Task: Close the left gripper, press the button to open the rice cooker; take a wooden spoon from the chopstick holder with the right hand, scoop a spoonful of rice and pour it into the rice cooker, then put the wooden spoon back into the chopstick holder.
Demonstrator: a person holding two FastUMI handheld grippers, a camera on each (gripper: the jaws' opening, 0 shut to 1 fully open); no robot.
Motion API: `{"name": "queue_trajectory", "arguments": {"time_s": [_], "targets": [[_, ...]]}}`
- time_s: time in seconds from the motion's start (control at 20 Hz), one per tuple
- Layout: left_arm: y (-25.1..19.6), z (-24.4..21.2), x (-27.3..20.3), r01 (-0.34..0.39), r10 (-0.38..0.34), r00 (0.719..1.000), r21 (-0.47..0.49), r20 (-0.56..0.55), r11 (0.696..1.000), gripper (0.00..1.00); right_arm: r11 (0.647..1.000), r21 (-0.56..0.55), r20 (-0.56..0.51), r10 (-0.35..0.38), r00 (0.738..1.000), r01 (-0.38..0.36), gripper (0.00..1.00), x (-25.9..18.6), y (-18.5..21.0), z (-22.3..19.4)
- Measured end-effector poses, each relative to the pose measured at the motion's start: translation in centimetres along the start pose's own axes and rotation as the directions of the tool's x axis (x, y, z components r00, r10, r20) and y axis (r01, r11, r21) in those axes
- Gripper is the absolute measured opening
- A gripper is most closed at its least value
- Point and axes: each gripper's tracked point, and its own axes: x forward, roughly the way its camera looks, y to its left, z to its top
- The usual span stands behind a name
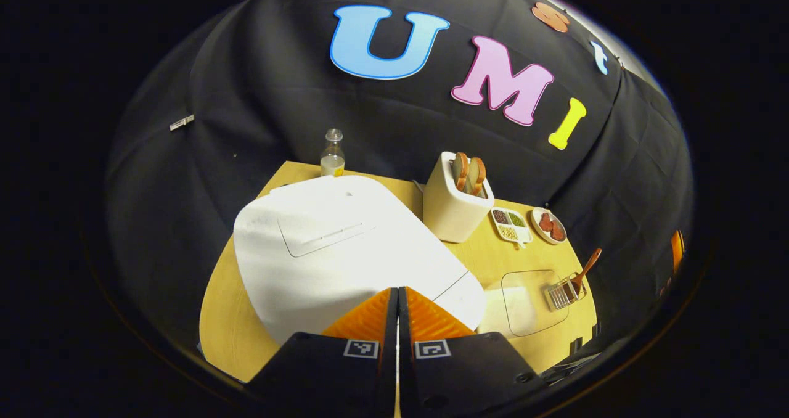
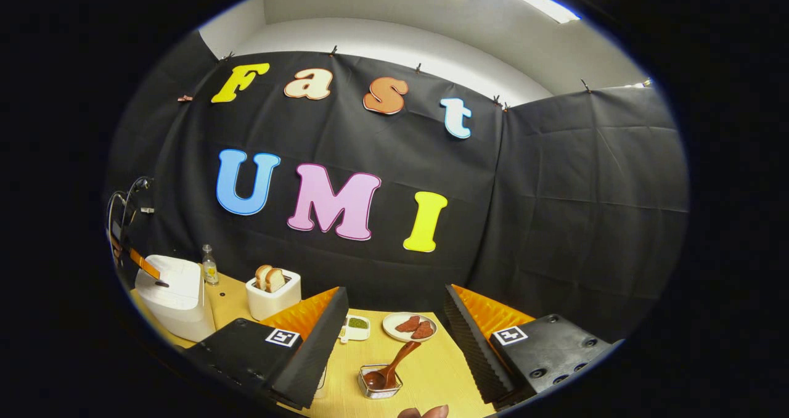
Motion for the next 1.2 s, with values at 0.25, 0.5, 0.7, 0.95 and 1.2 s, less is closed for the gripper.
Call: {"name": "queue_trajectory", "arguments": {"time_s": [0.25, 0.5, 0.7, 0.95, 1.2], "targets": [[0.3, -0.6, 1.3, -0.018, 0.019, 0.999, 0.027, -0.034, 0.999, 0.07, 1.000, 0.000, -0.016, -0.019, 1.000, 0.019, 0.98, 0.0, -0.7, -0.6], [0.3, -1.3, 1.6, -0.011, 0.012, 0.998, 0.010, -0.066, 1.000, 0.08, 1.000, 0.001, -0.023, -0.025, 0.999, 0.025, 0.98, 0.2, -0.8, -0.9], [0.2, -1.2, 1.4, -0.020, 0.021, 0.998, 0.026, -0.063, 0.999, 0.08, 1.000, -0.001, -0.020, -0.016, 1.000, 0.016, 0.98, 0.3, -0.5, -0.8], [0.0, 4.0, -1.8, -0.081, 0.061, 0.978, 0.095, 0.197, 0.992, 0.10, 1.000, -0.013, -0.016, -0.015, 1.000, 0.014, 0.98, 0.1, -0.6, -0.8], [1.3, 12.4, -8.4, -0.318, 0.188, 0.808, 0.145, 0.558, 0.937, 0.10, 1.000, -0.014, -0.015, -0.007, 1.000, 0.007, 0.98, -0.1, -0.7, -0.7]]}}
